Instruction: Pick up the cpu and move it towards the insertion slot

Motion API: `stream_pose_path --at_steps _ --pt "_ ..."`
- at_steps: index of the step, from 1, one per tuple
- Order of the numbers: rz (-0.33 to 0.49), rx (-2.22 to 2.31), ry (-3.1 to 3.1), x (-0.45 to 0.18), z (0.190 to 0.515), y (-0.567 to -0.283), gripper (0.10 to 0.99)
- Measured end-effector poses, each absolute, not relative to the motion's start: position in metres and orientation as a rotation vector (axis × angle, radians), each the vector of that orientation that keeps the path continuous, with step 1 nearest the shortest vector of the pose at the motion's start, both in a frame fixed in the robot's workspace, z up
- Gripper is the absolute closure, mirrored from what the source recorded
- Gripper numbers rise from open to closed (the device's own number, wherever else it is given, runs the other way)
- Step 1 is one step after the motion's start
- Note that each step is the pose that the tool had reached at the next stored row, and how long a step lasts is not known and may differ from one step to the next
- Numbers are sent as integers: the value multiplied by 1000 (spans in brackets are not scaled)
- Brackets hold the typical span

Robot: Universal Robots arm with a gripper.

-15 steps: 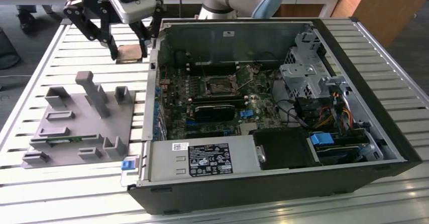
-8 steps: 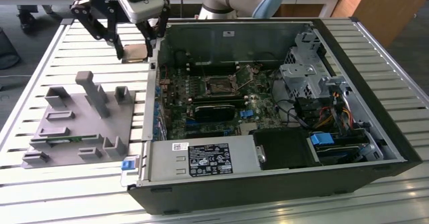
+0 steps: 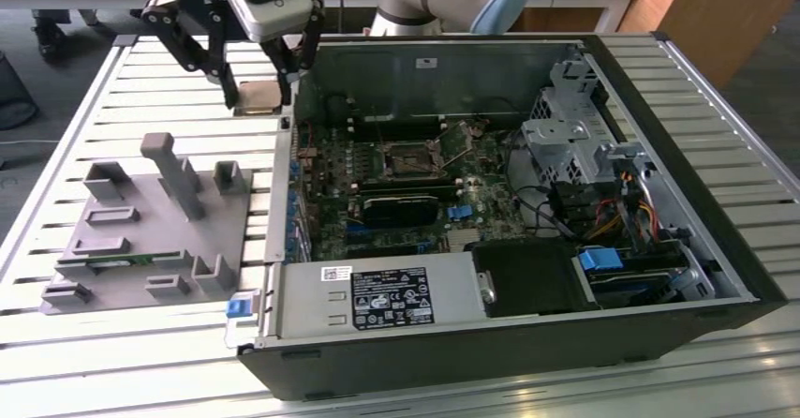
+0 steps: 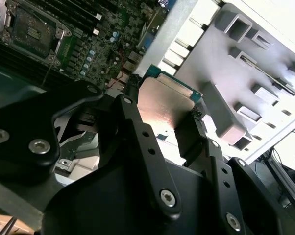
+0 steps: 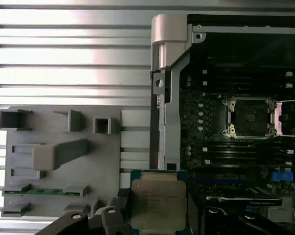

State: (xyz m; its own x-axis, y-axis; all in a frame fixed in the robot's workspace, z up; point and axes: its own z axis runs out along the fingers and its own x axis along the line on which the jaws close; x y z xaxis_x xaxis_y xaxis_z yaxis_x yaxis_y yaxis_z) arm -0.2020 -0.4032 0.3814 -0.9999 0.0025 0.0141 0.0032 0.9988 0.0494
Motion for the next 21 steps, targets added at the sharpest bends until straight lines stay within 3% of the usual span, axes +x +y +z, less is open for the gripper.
stream_pose_path --at_steps 21 --pt "-78 -34 -3127 -176 379 -385 541"
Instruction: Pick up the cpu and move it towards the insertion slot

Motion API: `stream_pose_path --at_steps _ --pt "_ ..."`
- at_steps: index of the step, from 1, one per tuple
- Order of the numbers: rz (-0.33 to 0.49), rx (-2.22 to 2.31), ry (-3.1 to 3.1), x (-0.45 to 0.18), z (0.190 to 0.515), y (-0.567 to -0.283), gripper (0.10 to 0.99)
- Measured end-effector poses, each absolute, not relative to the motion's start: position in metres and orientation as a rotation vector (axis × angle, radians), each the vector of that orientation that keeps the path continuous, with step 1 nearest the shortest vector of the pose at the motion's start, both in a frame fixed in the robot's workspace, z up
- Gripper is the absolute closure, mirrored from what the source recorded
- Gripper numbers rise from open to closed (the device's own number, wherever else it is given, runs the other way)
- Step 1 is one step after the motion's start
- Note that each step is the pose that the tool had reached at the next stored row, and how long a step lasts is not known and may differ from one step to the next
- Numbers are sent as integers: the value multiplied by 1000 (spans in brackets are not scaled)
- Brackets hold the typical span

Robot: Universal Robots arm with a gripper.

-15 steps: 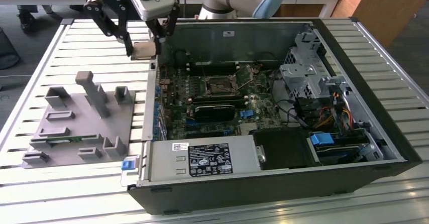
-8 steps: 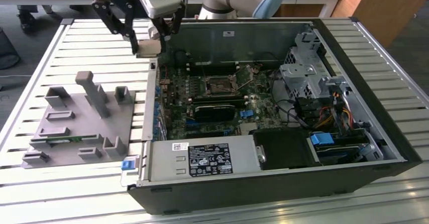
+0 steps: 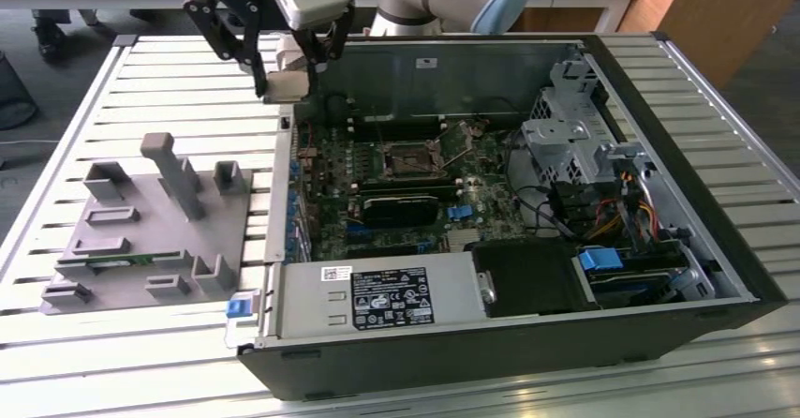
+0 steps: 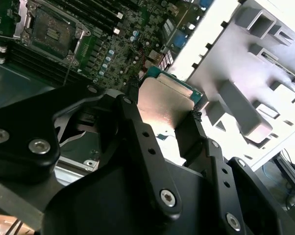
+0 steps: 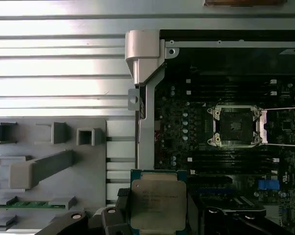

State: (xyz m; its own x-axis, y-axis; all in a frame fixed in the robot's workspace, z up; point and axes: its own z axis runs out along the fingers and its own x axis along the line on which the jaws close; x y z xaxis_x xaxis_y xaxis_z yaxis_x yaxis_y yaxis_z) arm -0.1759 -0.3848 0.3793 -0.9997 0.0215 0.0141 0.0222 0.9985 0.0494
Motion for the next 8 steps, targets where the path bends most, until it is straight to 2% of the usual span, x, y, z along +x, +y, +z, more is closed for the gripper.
stream_pose_path --at_steps 8 --pt "-78 -45 -3127 -166 379 -378 541"
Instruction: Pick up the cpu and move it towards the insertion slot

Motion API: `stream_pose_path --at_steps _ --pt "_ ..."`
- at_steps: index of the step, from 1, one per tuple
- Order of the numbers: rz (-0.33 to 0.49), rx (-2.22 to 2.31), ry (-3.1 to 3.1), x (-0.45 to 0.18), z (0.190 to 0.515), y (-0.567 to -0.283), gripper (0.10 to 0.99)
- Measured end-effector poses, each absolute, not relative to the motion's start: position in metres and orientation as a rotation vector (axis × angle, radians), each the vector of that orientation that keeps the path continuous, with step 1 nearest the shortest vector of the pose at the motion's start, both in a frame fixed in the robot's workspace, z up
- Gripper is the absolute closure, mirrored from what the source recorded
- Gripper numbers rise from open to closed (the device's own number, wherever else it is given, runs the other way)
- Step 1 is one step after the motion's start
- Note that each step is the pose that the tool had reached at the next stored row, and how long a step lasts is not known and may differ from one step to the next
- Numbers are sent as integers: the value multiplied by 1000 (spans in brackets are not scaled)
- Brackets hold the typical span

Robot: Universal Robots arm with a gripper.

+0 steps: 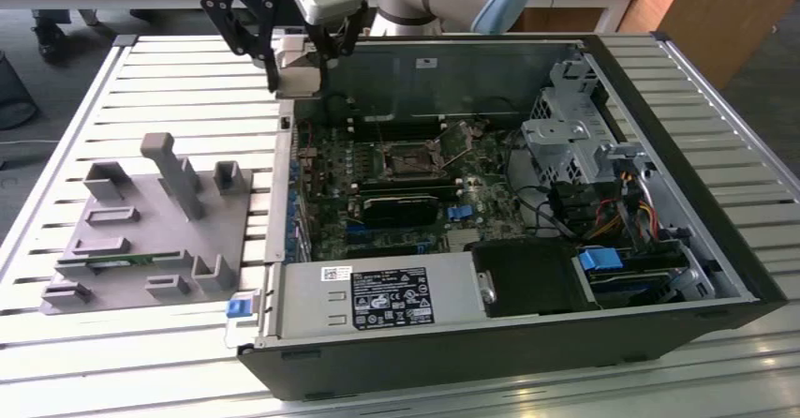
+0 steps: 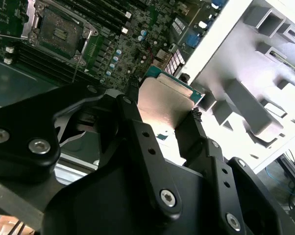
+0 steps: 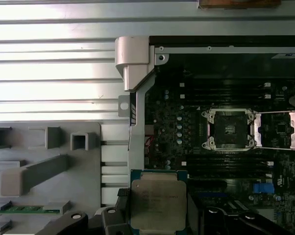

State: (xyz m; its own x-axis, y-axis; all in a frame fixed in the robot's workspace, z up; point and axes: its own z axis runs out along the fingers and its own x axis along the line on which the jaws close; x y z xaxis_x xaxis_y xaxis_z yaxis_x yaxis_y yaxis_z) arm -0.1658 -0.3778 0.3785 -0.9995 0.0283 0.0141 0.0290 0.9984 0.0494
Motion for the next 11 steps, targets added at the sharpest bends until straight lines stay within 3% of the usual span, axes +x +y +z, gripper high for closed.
stream_pose_path --at_steps 11 --pt "-78 -59 -3127 -152 377 -368 541"
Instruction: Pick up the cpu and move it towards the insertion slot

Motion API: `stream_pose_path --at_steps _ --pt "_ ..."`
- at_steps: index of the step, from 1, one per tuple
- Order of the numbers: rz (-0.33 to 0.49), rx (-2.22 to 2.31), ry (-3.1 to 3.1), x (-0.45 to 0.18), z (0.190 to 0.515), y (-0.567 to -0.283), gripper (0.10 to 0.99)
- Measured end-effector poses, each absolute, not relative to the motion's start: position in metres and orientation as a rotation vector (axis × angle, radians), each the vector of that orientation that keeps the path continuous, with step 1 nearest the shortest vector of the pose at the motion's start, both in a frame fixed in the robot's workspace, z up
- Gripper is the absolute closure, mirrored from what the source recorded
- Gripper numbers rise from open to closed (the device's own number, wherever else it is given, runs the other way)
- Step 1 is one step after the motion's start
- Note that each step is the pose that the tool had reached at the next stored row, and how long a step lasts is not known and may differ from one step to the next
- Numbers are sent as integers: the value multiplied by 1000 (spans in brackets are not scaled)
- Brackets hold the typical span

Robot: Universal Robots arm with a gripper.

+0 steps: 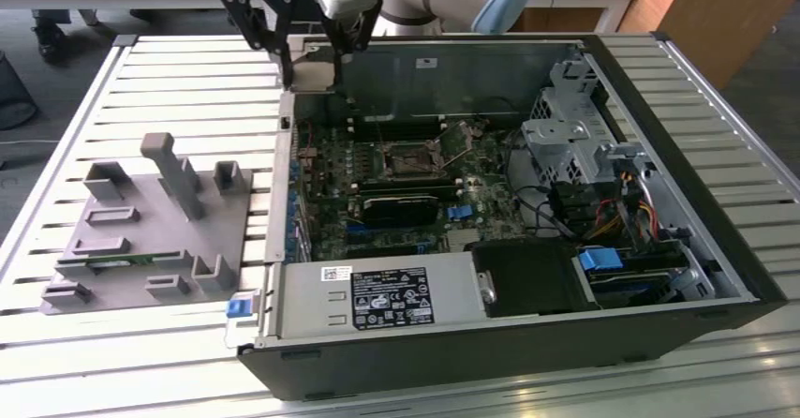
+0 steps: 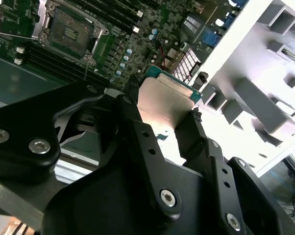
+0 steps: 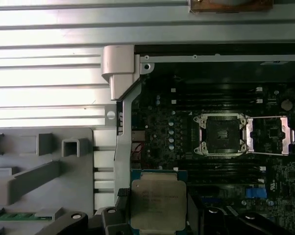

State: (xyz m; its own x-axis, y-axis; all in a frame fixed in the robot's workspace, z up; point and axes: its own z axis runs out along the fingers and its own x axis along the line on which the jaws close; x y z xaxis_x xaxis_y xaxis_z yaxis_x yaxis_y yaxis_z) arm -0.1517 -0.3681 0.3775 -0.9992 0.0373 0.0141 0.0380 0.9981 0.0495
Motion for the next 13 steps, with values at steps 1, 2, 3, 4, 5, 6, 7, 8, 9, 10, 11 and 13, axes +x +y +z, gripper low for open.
stream_pose_path --at_steps 1,2,3,4,5,6,7,8,9,10,11,13 --pt "-78 -60 -3127 -150 377 -367 541" --pt "-78 -61 -3127 -149 377 -366 541" --pt "-78 -63 -3127 -148 377 -365 541" --pt "-78 -64 -3127 -146 377 -365 541" --pt "-78 -65 -3127 -145 377 -364 541" --pt "-78 -66 -3127 -144 377 -363 541" --pt "-78 -67 -3127 -143 377 -362 541" --pt "-78 -69 -3127 -141 377 -361 541" --pt "-78 -70 -3127 -140 377 -360 541" --pt "-78 -71 -3127 -138 377 -359 541" --pt "-78 -72 -3127 -137 377 -359 541" --pt "-78 -75 -3127 -134 376 -357 541"
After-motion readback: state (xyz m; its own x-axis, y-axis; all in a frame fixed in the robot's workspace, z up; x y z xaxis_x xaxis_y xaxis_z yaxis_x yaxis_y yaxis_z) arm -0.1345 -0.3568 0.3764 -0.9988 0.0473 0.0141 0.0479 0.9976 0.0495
